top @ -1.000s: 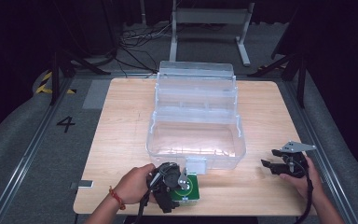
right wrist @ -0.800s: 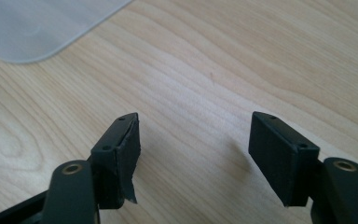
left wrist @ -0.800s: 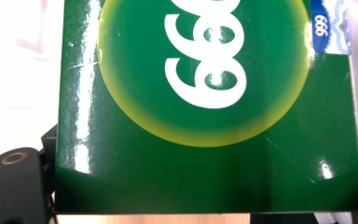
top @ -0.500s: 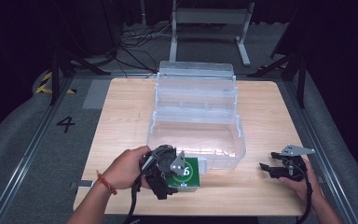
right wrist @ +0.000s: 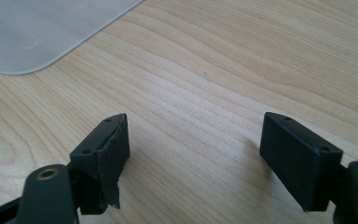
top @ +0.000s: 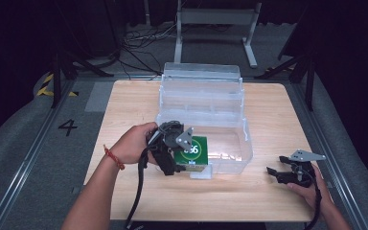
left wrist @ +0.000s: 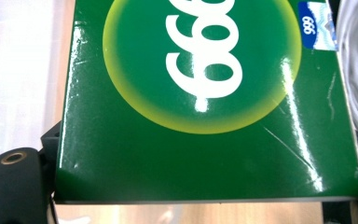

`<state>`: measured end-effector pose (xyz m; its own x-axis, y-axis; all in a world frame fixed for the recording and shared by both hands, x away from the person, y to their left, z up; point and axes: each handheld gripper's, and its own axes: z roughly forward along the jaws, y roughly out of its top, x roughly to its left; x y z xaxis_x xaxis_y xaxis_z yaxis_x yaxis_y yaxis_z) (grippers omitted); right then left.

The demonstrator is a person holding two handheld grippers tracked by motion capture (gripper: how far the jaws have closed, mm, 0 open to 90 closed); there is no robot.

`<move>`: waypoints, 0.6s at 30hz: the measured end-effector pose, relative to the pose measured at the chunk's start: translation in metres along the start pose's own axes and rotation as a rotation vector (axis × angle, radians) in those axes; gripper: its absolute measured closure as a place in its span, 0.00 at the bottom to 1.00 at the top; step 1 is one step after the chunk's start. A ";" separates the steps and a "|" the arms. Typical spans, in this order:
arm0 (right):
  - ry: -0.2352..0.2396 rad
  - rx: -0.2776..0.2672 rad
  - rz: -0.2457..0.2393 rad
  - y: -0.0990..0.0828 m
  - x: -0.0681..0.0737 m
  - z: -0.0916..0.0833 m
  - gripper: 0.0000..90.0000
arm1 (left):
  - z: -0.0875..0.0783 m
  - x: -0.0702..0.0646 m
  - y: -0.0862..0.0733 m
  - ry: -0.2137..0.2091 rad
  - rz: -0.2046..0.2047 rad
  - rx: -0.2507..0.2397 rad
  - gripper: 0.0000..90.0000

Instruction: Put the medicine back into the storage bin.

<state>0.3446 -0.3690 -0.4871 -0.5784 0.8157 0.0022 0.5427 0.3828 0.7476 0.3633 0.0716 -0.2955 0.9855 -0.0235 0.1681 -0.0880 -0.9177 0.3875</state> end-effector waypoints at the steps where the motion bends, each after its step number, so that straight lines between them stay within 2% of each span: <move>1: 0.000 0.000 0.000 0.000 0.000 0.000 0.27 | 0.000 0.004 -0.001 0.011 0.002 -0.002 0.17; 5: -0.003 0.000 0.000 0.000 0.000 0.000 0.27 | 0.001 0.020 -0.004 0.010 -0.003 -0.008 0.17; 10: -0.004 0.000 0.004 0.000 0.000 0.000 0.27 | 0.009 0.039 -0.014 0.008 -0.029 -0.014 0.17; 14: -0.006 0.001 0.007 -0.001 0.001 -0.001 0.27 | 0.016 0.050 -0.020 0.001 -0.030 -0.016 0.17; 17: -0.005 0.001 0.007 -0.001 0.001 -0.001 0.27 | 0.023 0.060 -0.025 -0.005 -0.006 0.008 0.17; 18: -0.007 0.001 0.008 -0.001 0.001 -0.001 0.27 | 0.025 0.062 -0.027 -0.003 -0.011 0.011 0.17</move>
<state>0.3430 -0.3694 -0.4871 -0.5695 0.8220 0.0037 0.5481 0.3764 0.7470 0.4306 0.0848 -0.3183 0.9868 -0.0148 0.1612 -0.0758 -0.9221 0.3794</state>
